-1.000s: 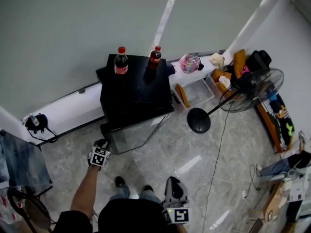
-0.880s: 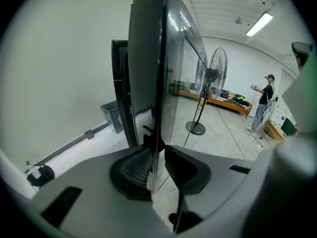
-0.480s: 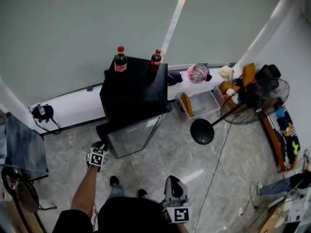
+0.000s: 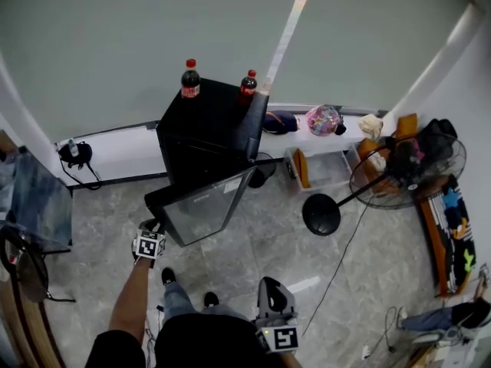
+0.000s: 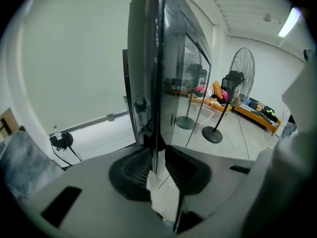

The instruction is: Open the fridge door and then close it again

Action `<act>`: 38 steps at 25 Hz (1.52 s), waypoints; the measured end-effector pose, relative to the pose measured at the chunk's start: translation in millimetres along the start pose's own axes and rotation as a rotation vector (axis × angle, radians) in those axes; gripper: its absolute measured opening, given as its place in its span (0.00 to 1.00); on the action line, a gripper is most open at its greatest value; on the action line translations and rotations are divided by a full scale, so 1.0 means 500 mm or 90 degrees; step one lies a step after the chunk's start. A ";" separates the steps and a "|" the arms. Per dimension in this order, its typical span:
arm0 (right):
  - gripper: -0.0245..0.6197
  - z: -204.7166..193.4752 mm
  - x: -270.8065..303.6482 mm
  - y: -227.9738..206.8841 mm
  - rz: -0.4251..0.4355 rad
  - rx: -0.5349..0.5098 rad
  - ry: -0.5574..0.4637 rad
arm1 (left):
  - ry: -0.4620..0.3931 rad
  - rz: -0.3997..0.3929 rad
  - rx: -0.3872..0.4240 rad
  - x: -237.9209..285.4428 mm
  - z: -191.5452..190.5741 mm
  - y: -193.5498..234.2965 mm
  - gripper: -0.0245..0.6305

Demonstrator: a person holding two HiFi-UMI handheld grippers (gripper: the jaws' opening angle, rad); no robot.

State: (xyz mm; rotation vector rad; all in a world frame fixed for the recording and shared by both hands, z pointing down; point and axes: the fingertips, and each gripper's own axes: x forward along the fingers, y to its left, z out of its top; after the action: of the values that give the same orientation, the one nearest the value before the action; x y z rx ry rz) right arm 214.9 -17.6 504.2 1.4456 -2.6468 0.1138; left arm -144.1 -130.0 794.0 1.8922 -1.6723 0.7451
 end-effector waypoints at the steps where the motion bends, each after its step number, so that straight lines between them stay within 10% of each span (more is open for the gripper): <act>1: 0.05 0.000 -0.004 -0.002 0.008 0.000 0.003 | 0.000 0.004 -0.006 -0.005 -0.005 -0.007 0.16; 23: 0.05 -0.042 -0.116 0.120 0.025 0.006 0.021 | -0.032 0.010 -0.028 -0.093 -0.073 -0.200 0.13; 38: 0.05 -0.009 -0.162 0.000 0.087 -0.016 -0.018 | -0.017 0.052 -0.065 -0.106 -0.112 -0.324 0.11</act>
State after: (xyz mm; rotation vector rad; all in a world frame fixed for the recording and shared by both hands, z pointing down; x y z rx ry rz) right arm 258.8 50.4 497.1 1.2681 -2.7583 0.0726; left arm 7.9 -34.6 795.6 1.7808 -1.7789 0.6552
